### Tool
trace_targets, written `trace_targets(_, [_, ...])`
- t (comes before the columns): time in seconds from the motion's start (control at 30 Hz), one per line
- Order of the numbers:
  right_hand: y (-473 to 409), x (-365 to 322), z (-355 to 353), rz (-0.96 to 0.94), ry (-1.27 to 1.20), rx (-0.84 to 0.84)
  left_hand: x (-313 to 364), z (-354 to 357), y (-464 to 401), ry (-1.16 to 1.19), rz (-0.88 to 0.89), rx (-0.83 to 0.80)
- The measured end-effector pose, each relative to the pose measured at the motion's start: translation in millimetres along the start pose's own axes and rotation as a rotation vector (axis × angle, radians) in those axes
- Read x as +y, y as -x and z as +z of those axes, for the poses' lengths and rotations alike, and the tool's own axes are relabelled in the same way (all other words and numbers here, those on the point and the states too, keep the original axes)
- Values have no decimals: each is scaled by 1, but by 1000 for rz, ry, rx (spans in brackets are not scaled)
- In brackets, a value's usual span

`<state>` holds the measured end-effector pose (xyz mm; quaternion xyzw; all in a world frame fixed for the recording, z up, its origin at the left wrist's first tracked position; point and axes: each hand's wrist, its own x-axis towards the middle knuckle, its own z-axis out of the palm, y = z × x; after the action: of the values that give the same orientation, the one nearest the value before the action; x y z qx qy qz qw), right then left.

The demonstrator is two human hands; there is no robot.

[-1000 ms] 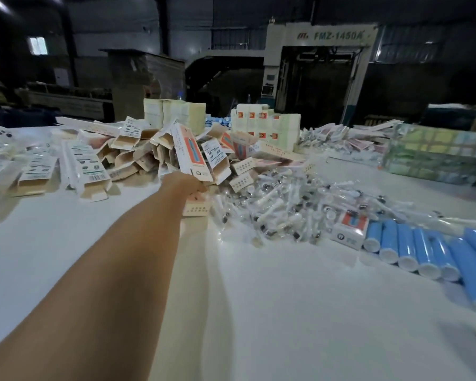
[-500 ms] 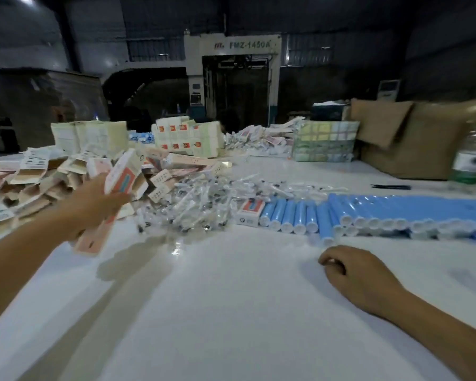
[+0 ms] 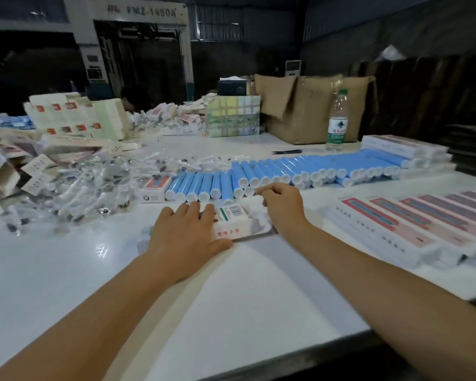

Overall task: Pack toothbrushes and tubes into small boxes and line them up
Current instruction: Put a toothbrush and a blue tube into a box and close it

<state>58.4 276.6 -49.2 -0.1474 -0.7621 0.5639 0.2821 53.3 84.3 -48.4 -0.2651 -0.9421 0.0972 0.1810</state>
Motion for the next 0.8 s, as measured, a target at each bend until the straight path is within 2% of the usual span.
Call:
trace_targets(0.1, [-3, 1, -4, 6, -8, -5, -1, 2, 4, 171, -58, 20])
trace_targets(0.17, [-5, 0, -4, -76, 100, -41, -4, 0, 8, 255, -65, 49])
trace_targets(0.37, [-35, -26, 22, -322, 532, -165, -5, -3, 8, 227, 8, 95])
trace_targets(0.63, [-78, -62, 86, -297, 1226, -451, -2, -2, 8, 254, 46, 127])
trace_targets(0.8, [-88, -63, 126, -266, 1444, -568, -4, 1, 7, 282, 34, 143])
